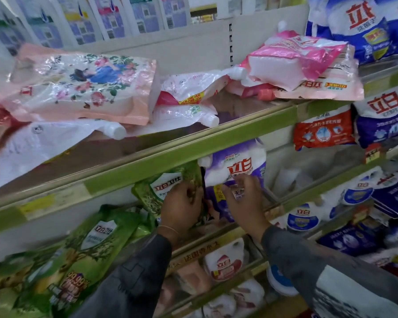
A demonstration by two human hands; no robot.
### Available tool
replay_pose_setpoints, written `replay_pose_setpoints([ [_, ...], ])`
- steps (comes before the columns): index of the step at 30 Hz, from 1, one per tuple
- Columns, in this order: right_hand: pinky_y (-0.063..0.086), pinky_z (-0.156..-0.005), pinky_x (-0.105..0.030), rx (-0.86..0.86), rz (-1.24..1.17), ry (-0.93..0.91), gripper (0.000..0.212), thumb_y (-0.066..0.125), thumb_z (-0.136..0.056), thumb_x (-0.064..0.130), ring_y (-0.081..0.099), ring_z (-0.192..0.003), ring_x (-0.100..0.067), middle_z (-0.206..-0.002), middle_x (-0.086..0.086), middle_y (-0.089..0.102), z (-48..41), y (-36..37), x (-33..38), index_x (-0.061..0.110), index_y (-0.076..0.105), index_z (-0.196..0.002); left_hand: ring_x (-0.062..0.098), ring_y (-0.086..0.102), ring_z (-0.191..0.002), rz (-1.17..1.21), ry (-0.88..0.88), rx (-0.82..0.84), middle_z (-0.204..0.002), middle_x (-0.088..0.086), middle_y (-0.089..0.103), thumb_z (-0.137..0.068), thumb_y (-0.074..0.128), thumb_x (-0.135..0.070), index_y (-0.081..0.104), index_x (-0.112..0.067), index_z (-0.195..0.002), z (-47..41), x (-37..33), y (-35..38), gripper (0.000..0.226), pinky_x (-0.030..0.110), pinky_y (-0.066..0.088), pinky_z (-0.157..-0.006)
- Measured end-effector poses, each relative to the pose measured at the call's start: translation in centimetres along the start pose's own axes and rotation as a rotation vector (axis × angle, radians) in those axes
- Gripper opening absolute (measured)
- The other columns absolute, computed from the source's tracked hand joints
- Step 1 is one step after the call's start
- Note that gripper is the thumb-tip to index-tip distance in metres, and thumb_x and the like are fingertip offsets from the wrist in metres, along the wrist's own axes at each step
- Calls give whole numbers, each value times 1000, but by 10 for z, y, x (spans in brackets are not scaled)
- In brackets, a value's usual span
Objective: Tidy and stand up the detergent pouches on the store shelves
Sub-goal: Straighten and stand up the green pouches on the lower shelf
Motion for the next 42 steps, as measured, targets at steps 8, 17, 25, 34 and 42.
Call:
replay_pose_setpoints([
  [8,52,-75,-35,258,31,11,20,69,-91,26,56,-84,-14,-93,3,56,51,58,46,17,58,-105,25,63,-68,-9,9,134,-78,9,70,-86,52,-31,64,-10,-73,38,56,-66,27,34,52,-61],
  [17,53,-80,-32,546,130,134,24,70,-88,20,64,-93,-16,-99,3,67,129,145,83,23,59,-108,21,69,-71,-294,-52,28,-80,4,73,-72,67,-21,73,-19,-78,101,172,-158,9,27,52,-59],
  [25,51,-60,-27,756,-118,564,35,69,-81,33,65,-75,-22,-85,-8,68,176,232,100,6,67,-104,20,65,-72,-296,-130,181,-79,-4,69,-75,62,-38,68,-29,-90,137,245,-196,19,30,57,-65],
  [34,49,-106,-47,852,-416,916,86,83,-60,67,62,-119,-26,-127,-2,69,185,266,129,22,63,-130,31,62,-89,-388,-230,296,-97,11,62,-81,50,-35,67,-17,-91,127,256,-198,26,35,52,-75],
  [42,62,-74,-45,843,-628,999,36,63,-95,46,76,-93,-33,-105,-11,79,167,285,127,22,67,-121,32,58,-89,-393,-280,326,-91,12,59,-81,52,-32,59,-18,-83,107,255,-183,16,35,46,-71],
])
Point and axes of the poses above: each hand's wrist, its own z-axis away from the middle knuckle, its own y-axis out of the palm, x = y × z, the point moved 1 cm from there along -z, towards the middle knuckle
